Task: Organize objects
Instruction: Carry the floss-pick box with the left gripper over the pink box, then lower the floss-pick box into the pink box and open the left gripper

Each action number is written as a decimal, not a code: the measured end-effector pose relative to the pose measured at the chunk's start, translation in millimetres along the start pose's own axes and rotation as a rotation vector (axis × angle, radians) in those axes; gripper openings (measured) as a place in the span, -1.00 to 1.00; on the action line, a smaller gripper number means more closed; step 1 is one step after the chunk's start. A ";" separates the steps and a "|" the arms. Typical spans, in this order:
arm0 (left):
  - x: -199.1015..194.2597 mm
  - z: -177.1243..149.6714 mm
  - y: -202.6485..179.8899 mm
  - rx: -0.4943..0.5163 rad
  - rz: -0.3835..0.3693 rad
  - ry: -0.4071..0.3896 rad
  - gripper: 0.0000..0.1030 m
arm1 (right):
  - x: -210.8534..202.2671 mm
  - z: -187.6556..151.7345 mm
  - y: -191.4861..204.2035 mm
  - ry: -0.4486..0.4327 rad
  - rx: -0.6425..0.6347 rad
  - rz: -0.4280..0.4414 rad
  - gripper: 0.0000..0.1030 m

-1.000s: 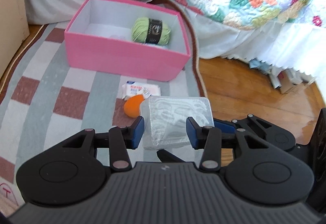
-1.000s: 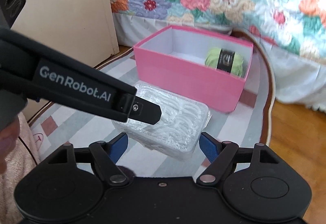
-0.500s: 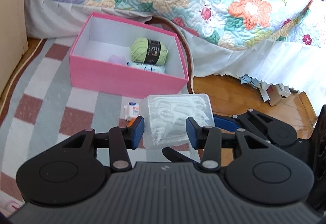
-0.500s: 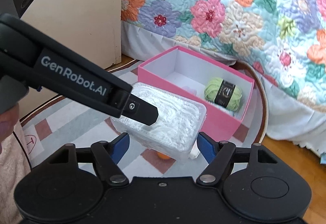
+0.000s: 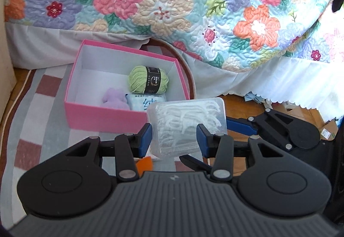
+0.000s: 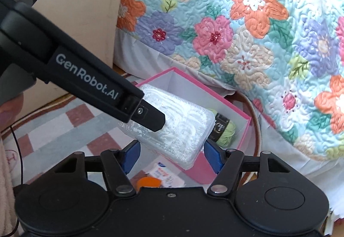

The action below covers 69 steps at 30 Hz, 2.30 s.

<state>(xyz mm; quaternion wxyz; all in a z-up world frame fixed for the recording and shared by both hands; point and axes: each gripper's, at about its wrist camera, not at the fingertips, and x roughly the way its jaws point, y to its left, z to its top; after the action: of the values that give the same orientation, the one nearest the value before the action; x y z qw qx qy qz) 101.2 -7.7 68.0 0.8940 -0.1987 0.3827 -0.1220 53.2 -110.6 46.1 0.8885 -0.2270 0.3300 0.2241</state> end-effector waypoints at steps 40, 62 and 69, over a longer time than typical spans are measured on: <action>200.4 60.8 91.1 -0.120 -0.082 0.142 -0.18 | 194.4 12.9 -99.1 0.285 0.059 0.127 0.09; 237.2 45.7 91.8 -0.046 -0.073 0.190 -0.37 | 240.3 2.4 -113.0 0.449 0.079 0.137 0.15; 246.8 39.1 90.5 -0.055 -0.060 0.217 -0.51 | 241.7 -0.2 -119.6 0.440 0.122 0.133 0.18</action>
<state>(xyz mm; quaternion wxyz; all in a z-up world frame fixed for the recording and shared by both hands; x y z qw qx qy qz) 302.9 -8.2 -105.0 0.8375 -0.2202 0.4742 -0.1591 283.5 -145.9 -89.8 0.7905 -0.1941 0.5428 0.2068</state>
